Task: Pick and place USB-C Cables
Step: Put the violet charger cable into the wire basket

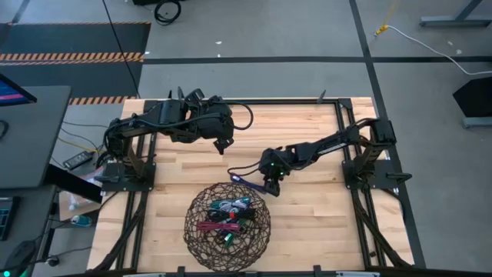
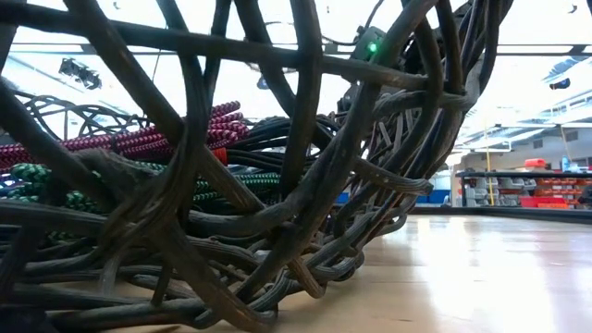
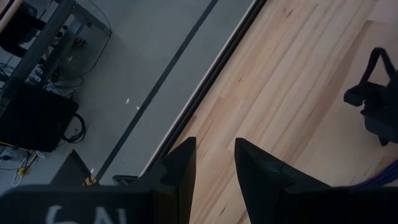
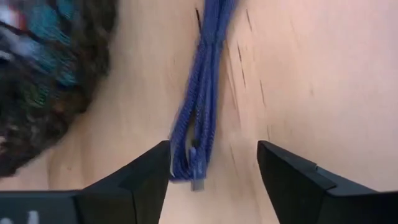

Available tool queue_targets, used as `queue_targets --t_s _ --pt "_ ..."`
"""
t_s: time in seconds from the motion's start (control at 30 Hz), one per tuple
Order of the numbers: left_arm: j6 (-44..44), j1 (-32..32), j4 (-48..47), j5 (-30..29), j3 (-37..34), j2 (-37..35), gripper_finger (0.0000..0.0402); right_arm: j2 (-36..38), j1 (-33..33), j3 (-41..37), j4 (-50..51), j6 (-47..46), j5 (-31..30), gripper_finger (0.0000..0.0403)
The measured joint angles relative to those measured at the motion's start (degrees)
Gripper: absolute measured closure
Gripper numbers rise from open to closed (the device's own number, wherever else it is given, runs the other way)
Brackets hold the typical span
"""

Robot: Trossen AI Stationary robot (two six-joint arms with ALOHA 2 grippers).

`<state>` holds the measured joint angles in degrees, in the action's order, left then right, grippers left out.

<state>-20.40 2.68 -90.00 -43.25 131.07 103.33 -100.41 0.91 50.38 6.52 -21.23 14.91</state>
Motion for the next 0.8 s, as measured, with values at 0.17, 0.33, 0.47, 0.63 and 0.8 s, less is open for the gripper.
queue_targets --t_s 0.17,0.33,0.47,0.63,0.8 --pt "0.00 0.00 -0.02 0.00 0.00 0.00 0.0283 -3.15 -0.61 0.26 -1.44 -1.15 1.85 0.0154" --pt "0.02 -0.08 0.03 0.00 0.00 0.00 0.0283 -2.89 -0.36 0.19 -1.82 0.60 2.55 0.0155" --pt "0.07 -0.59 0.06 0.00 0.00 0.00 0.0283 -2.95 -0.17 0.12 -2.12 0.42 2.65 0.0160" --pt "0.07 -1.32 0.07 0.00 0.00 0.00 0.0283 -3.20 -0.20 0.12 -2.15 0.49 2.02 0.0208" --pt "0.09 -2.04 0.07 0.00 0.00 0.00 0.0283 -3.31 -0.16 0.08 -2.10 0.81 0.24 0.0303"
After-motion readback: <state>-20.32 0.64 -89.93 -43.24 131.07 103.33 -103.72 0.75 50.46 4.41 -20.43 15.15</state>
